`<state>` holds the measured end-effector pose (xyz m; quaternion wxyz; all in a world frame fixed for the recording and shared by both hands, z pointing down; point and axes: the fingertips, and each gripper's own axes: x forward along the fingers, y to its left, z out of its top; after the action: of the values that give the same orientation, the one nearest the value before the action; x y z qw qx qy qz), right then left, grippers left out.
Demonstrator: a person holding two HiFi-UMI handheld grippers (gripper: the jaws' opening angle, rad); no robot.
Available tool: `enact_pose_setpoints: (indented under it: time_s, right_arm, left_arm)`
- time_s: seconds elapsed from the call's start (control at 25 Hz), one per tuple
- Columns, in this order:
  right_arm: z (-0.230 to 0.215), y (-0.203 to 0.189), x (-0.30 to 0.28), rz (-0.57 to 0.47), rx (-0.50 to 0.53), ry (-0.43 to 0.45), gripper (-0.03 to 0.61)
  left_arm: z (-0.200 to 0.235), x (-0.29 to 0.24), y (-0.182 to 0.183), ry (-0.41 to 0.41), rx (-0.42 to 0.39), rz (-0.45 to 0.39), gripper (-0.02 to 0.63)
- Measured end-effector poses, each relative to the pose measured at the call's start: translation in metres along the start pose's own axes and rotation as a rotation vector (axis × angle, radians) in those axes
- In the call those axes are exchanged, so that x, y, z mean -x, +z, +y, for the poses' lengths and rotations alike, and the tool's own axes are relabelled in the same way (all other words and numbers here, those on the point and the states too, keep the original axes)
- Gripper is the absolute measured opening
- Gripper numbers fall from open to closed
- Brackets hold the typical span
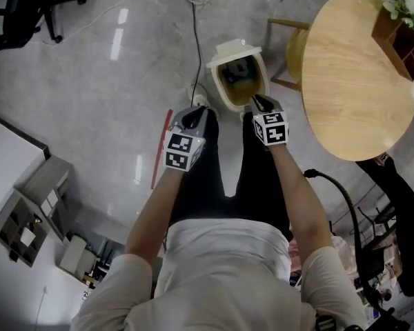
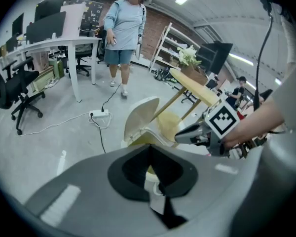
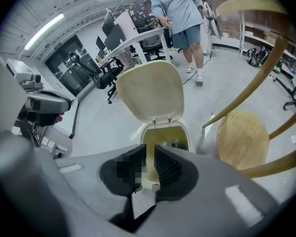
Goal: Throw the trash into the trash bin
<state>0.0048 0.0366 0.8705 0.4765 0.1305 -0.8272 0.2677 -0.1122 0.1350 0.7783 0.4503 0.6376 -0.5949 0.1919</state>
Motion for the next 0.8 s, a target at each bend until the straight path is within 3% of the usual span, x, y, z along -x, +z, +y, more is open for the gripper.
enact_pose_setpoints:
  time_s: [0.2, 0.8]
  right_arm:
    - [0.009, 0.014, 0.031, -0.024, -0.019, 0.005, 0.007]
    - [0.050, 0.056, 0.120, -0.066, 0.023, 0.059, 0.003]
  left_arm:
    - [-0.014, 0.019, 0.011, -0.010, -0.020, 0.002, 0.003]
    - [-0.065, 0.073, 0.056, -0.080, -0.089, 0.027, 0.003]
